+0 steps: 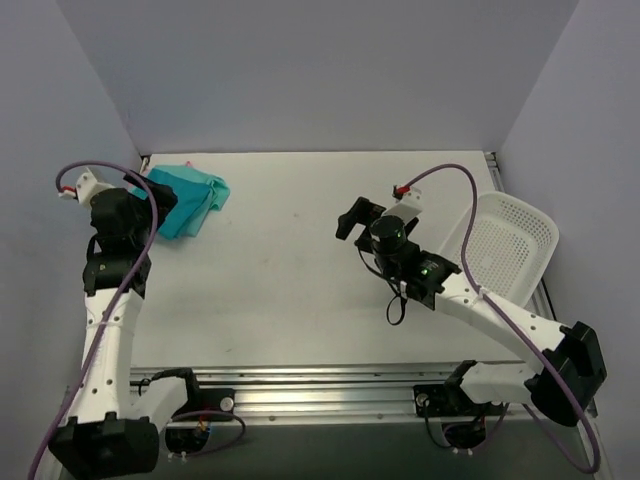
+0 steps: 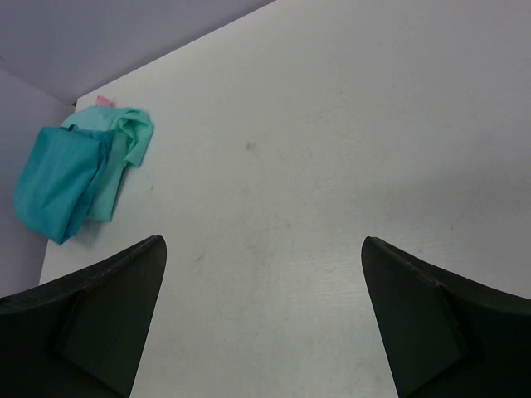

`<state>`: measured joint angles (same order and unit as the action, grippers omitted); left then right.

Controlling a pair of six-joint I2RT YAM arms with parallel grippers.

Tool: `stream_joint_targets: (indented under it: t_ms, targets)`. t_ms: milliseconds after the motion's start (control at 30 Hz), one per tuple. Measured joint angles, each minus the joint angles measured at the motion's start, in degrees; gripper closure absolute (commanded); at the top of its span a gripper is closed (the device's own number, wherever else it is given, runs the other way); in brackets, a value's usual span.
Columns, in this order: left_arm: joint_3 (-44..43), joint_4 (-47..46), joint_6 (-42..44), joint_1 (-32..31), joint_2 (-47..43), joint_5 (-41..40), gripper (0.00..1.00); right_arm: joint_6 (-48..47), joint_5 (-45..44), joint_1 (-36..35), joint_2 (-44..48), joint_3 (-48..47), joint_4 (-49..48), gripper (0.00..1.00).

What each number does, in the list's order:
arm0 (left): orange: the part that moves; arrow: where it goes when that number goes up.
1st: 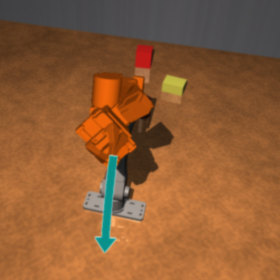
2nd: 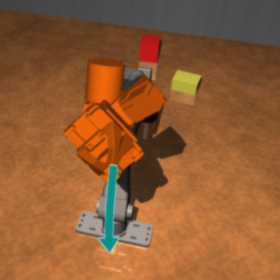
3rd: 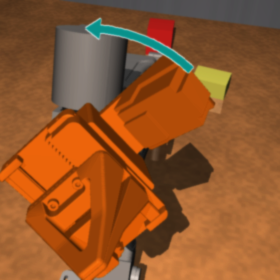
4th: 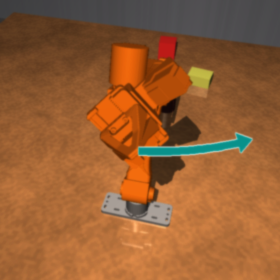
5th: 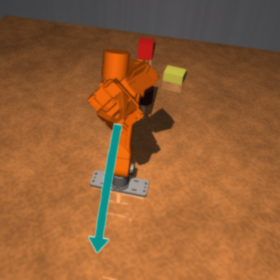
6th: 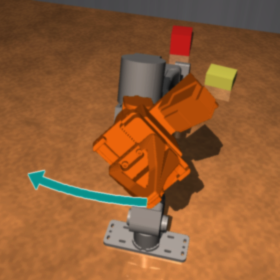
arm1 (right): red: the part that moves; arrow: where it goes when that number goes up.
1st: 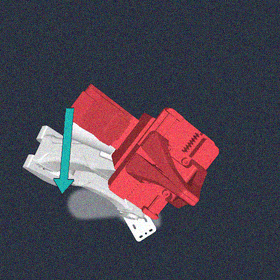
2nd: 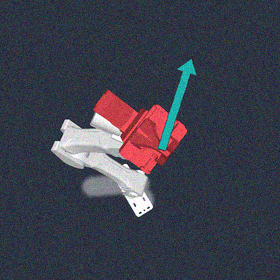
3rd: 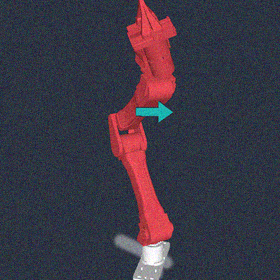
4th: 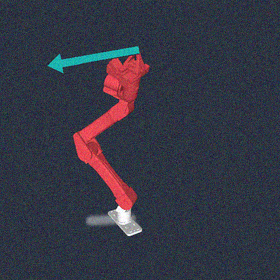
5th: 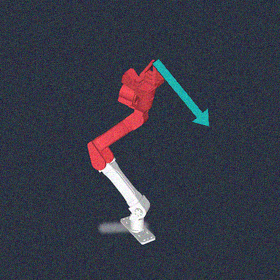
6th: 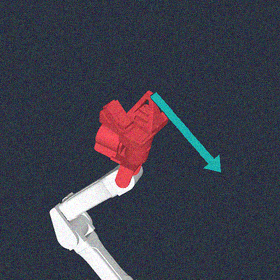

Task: Fold and stack the t-shirts
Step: Neatly place the folded tshirt to the corner

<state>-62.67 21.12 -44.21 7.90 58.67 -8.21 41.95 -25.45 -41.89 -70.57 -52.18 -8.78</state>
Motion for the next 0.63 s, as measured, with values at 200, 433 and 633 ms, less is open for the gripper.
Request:
stream_joint_targets:
  t_ms: [200, 433, 633]
  targets:
    - [1.6, 6.91, 3.1, -10.8, -5.2, -15.56, 0.06, 0.0, -5.81, -11.67, 2.73, -0.52, 3.5, 0.0]
    - [3.21, 9.22, 6.36, -18.53, 3.69, -19.28, 0.05, -0.02, -10.71, -13.64, 2.64, -0.74, 8.57, 0.0]
    - [4.2, 11.19, 8.85, -20.94, 2.27, -23.21, 0.06, -0.07, -12.33, -14.1, 2.67, -0.74, 10.27, 0.0]
